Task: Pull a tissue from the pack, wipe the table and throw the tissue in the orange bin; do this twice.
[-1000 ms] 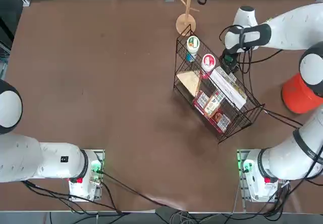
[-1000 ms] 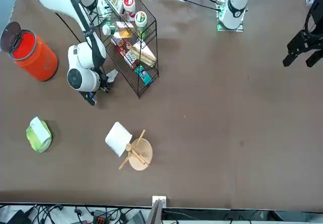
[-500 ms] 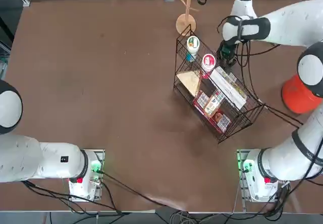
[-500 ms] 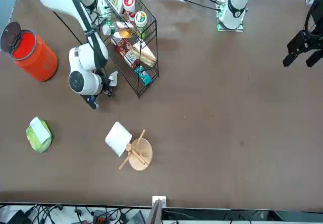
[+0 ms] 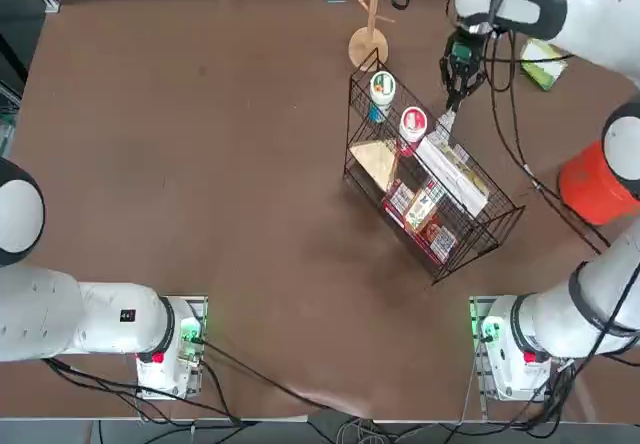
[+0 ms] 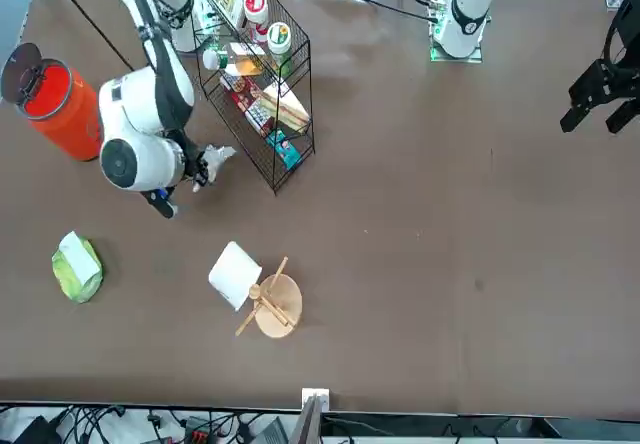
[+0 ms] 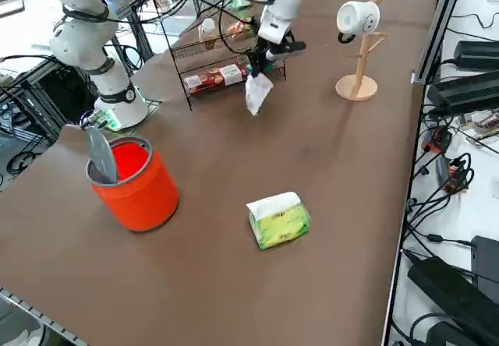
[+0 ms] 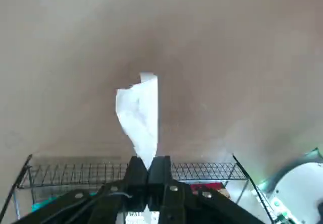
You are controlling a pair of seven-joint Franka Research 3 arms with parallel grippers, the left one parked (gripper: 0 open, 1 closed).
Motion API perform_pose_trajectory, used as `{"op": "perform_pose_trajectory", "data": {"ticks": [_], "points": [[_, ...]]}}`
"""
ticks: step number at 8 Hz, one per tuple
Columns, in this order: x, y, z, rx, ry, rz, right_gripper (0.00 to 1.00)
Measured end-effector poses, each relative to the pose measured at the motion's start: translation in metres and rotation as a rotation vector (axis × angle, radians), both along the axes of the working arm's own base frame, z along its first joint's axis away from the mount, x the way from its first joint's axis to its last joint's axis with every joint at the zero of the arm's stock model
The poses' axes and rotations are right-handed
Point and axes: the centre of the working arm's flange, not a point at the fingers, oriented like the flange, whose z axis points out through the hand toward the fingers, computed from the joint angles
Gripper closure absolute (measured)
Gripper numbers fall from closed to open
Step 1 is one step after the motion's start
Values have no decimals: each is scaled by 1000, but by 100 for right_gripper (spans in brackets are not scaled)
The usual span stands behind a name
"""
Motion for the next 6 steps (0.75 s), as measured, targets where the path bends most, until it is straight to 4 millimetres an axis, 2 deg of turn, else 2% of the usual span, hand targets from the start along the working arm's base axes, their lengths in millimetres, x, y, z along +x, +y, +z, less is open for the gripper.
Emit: {"op": "perform_pose_trajectory", "data": {"ticks": [3, 6], "points": [[-10, -36, 59, -45, -9, 58, 99], [-34, -101, 126, -57, 14, 212, 99]]}}
